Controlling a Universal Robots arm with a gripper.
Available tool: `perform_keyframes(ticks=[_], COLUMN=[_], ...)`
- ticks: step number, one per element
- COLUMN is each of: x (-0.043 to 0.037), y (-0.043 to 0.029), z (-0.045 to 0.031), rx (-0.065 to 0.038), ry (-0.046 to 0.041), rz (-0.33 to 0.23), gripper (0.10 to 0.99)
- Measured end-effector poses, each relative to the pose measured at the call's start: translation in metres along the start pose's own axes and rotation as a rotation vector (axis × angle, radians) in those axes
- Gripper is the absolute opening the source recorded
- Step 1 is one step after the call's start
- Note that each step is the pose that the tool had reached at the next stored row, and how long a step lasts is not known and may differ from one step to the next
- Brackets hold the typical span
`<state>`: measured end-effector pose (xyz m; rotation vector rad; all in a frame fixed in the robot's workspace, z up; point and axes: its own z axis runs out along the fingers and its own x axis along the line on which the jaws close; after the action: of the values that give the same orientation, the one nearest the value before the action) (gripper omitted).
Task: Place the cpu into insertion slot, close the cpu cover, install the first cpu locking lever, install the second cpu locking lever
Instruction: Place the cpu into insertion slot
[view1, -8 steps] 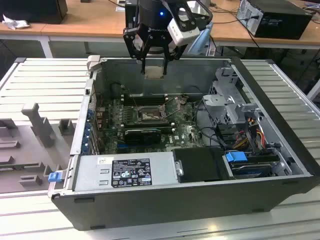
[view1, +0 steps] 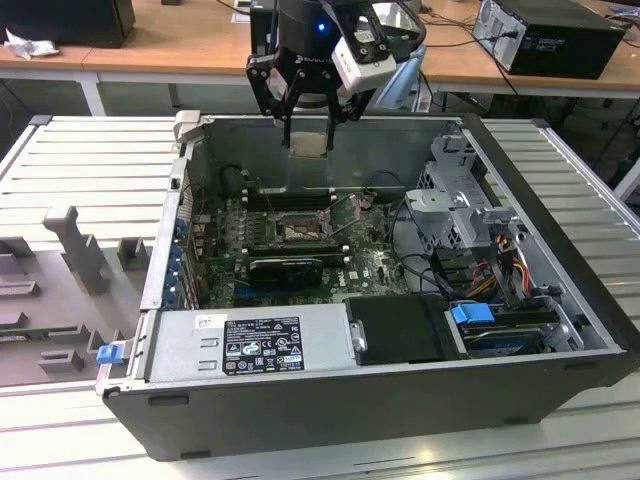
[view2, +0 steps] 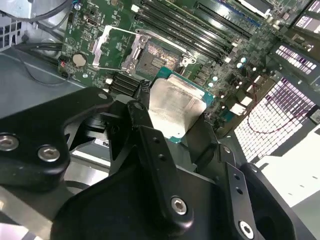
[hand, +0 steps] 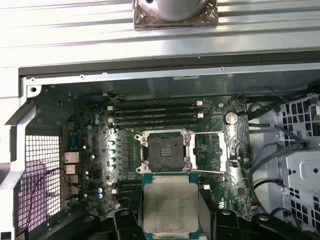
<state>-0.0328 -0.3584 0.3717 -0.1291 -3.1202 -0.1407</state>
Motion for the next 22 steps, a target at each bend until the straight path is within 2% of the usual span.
perform_keyframes(ticks=[4,8,11,19,22], x=[0.0000,0.0000,0.0000,0.0000,0.0000], y=[0.0000,0.0000,0.0000,0.0000,0.0000], z=[0.0000,0.0001,0.0002,0.0002,0.0002], rx=[-0.001,-0.003,-0.004,-0.005,-0.005], ry=[-0.0047,-0.0156,-0.0207,-0.0300,-0.0363], rz=[0.053,0.175,0.230,0.334,0.400], gripper=[0.533,0.533,0.533,0.533,0.533])
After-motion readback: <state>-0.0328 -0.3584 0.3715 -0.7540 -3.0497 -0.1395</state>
